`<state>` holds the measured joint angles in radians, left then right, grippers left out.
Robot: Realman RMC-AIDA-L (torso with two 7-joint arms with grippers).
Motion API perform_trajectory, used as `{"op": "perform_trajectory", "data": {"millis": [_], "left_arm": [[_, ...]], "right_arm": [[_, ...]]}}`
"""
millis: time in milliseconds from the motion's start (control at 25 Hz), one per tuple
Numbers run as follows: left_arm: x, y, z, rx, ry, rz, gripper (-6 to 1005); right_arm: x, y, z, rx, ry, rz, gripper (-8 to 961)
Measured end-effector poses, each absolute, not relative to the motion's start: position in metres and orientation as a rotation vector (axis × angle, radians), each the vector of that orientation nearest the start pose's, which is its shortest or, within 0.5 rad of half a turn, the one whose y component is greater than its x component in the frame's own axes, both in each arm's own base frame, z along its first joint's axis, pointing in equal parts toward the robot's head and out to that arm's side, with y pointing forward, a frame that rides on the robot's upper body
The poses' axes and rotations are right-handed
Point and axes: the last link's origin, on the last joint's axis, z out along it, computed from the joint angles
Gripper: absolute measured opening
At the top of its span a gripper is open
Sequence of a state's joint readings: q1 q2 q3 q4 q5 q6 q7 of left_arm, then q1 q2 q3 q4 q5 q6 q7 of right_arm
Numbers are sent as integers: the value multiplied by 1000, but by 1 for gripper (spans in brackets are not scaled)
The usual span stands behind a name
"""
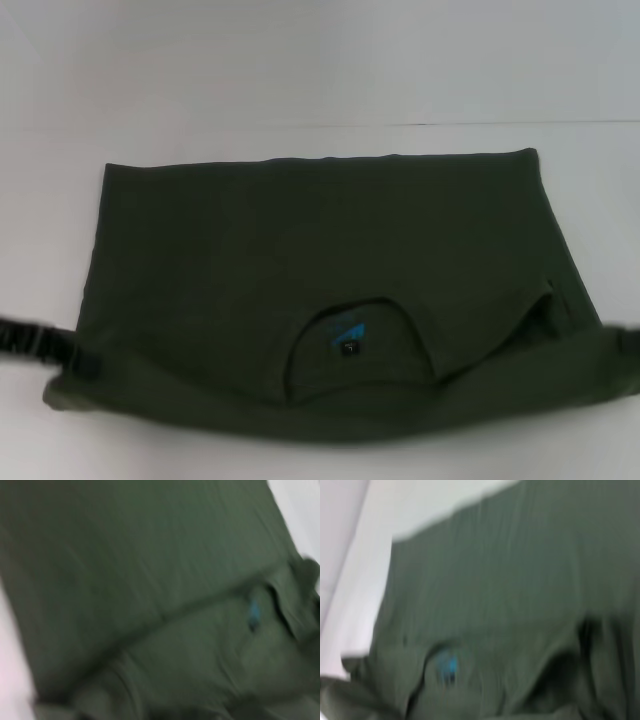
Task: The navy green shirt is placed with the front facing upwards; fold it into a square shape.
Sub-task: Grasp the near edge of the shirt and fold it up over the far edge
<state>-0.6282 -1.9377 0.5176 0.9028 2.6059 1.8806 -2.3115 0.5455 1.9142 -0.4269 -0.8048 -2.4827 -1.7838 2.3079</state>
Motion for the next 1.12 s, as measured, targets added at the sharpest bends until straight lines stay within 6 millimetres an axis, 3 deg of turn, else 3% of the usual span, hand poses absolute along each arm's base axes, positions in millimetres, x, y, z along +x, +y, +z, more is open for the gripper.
{"op": "perform_trajectory", "data": {"millis": [360, 560, 800, 1120], "left_arm": [[-269, 383, 105, -2268, -1678, -105, 31], [-263, 415, 100, -2131, -1625, -156, 31], [-261, 437, 90, -2025, -1577, -169, 31], [-264, 448, 86, -1956, -1540, -199, 30]], "right_arm": [[296, 372, 107, -2109, 1710, 585, 20], [299, 394, 99, -1970, 1667, 608, 20], [296, 419, 83, -1887, 1612, 602, 20], [283, 445, 56, -1850, 1522, 489, 21]]}}
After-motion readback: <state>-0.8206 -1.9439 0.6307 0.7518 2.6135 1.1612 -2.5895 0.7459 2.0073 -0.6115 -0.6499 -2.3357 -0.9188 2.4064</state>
